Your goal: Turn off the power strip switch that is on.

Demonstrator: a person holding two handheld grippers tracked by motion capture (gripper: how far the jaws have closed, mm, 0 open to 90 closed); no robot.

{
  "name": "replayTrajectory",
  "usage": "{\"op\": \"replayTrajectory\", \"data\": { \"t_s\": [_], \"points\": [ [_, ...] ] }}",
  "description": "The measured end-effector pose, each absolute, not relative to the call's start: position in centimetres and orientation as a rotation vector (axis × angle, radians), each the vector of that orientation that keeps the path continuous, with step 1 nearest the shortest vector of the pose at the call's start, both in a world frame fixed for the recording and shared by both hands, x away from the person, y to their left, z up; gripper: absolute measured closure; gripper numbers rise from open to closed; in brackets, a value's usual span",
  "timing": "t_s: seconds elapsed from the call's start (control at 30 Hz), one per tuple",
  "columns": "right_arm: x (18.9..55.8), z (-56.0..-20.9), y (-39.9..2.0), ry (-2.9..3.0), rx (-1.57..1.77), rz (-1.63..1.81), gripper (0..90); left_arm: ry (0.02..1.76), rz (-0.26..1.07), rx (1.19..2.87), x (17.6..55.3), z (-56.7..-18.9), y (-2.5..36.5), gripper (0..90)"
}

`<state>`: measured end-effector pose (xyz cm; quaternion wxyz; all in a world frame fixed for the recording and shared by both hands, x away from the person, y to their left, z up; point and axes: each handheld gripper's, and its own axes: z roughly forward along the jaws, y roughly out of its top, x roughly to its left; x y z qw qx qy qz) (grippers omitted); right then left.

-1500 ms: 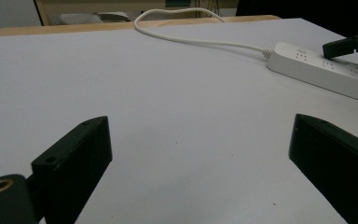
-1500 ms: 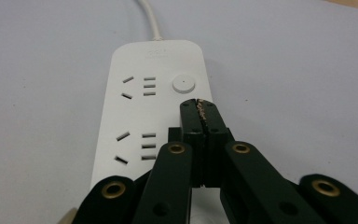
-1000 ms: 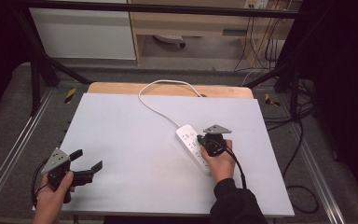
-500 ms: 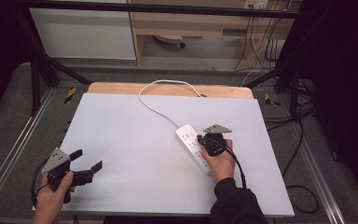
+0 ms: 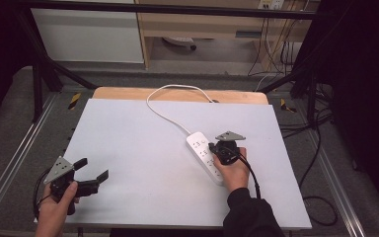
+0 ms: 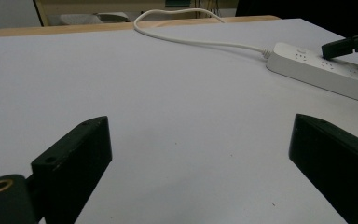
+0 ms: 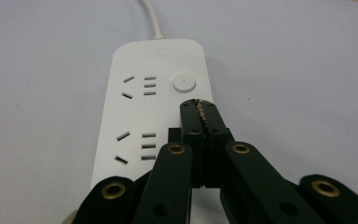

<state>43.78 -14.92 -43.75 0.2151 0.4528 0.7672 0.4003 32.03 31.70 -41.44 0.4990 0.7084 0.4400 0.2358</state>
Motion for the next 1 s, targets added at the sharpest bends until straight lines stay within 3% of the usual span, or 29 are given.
{"op": "replayTrajectory", "data": {
  "t_s": [1.0],
  "points": [
    [43.79,-43.74,-14.82,2.125,1.261,1.105,90.0,1.066,0.577,1.718,32.09,-41.46,31.73,5.5]
  ]
}}
